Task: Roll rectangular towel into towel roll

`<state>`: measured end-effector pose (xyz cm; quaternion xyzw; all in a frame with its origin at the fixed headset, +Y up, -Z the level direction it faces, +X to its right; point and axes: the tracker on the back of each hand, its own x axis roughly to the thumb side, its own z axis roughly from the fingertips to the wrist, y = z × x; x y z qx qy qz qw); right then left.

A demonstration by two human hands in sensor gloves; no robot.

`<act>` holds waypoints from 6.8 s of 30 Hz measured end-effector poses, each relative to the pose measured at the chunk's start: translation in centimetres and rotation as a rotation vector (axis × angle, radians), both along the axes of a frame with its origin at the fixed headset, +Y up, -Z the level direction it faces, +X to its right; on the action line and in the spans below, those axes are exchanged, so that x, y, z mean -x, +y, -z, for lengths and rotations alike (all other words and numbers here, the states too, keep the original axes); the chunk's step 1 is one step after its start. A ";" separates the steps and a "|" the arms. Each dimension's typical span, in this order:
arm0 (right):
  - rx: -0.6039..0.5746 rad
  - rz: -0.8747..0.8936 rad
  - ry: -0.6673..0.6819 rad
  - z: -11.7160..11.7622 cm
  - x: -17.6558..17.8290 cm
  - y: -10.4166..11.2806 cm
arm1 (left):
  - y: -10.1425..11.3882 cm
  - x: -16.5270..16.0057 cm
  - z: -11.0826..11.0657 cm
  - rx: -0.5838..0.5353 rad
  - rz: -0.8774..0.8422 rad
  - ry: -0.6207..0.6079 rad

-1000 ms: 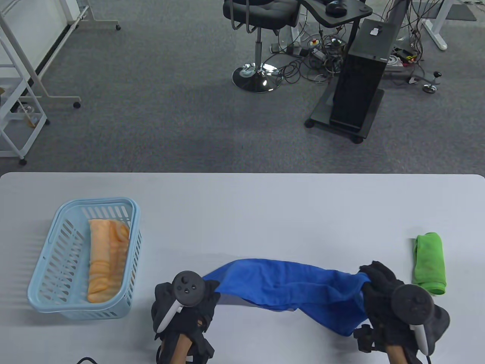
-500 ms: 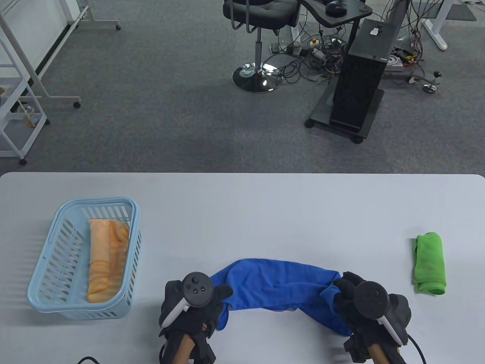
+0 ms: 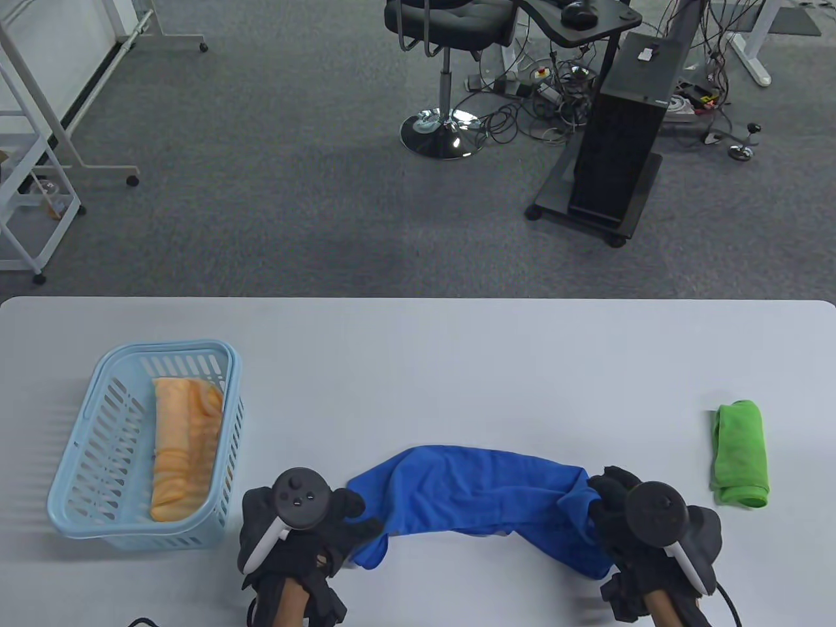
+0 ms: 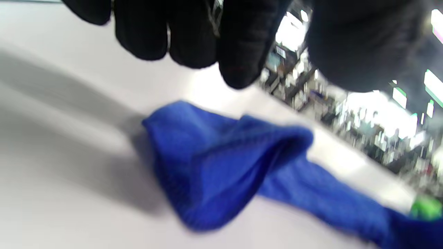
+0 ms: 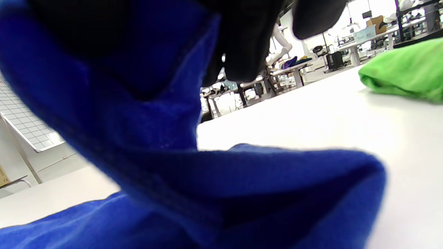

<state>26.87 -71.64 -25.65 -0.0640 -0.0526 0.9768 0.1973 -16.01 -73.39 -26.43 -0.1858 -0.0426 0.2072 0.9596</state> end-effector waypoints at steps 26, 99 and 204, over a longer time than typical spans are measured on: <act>-0.145 -0.111 -0.531 -1.8 -9.3 7.8 | 13.6 6.0 0.3 -0.382 0.356 0.515; 0.432 0.364 -0.318 2.3 -12.4 1.6 | 10.1 7.1 1.5 -0.155 0.033 0.212; 0.323 -0.103 0.151 7.5 10.3 -0.9 | -0.3 -11.4 -1.4 -0.195 0.109 -0.091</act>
